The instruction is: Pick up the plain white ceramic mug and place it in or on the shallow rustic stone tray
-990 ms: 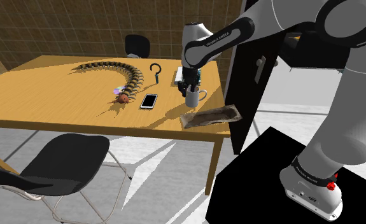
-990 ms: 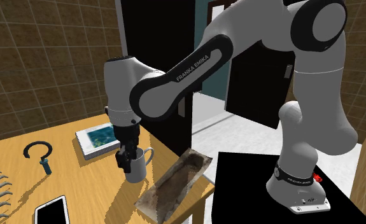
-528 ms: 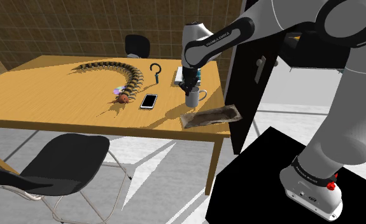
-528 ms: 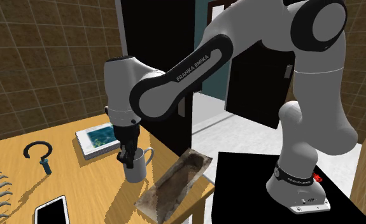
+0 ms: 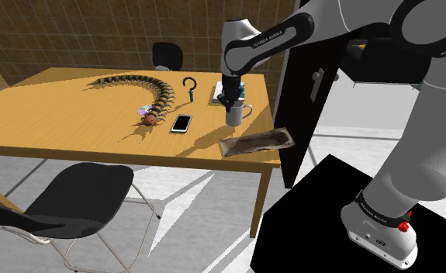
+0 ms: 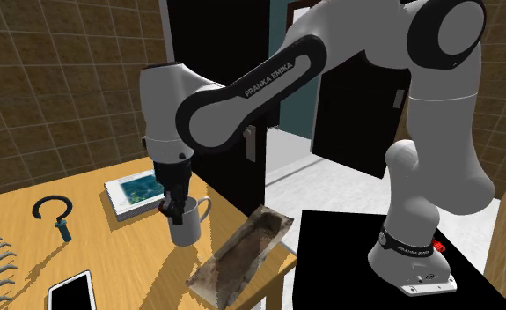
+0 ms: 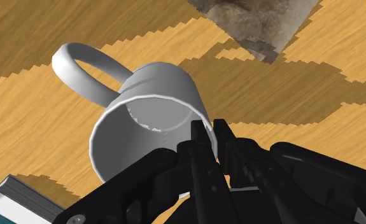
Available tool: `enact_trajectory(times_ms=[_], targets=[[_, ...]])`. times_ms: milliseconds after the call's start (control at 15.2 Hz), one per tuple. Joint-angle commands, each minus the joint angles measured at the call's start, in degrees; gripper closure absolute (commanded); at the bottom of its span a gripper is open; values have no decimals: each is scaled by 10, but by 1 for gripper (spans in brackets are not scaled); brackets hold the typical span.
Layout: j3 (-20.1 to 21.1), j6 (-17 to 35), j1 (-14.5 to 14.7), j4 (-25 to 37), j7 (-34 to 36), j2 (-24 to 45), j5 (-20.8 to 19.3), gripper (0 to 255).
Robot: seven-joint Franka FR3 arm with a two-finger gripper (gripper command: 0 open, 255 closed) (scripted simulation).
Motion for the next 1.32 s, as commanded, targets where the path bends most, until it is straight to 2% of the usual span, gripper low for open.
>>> enact_trajectory(times_ms=[0,1056,1254], targets=[[0,-14,0,6,-1,-8,1,255],[1,-129,-1,90,-5,-38,5,255],[4,-124,2,17,0,-108,10,255]])
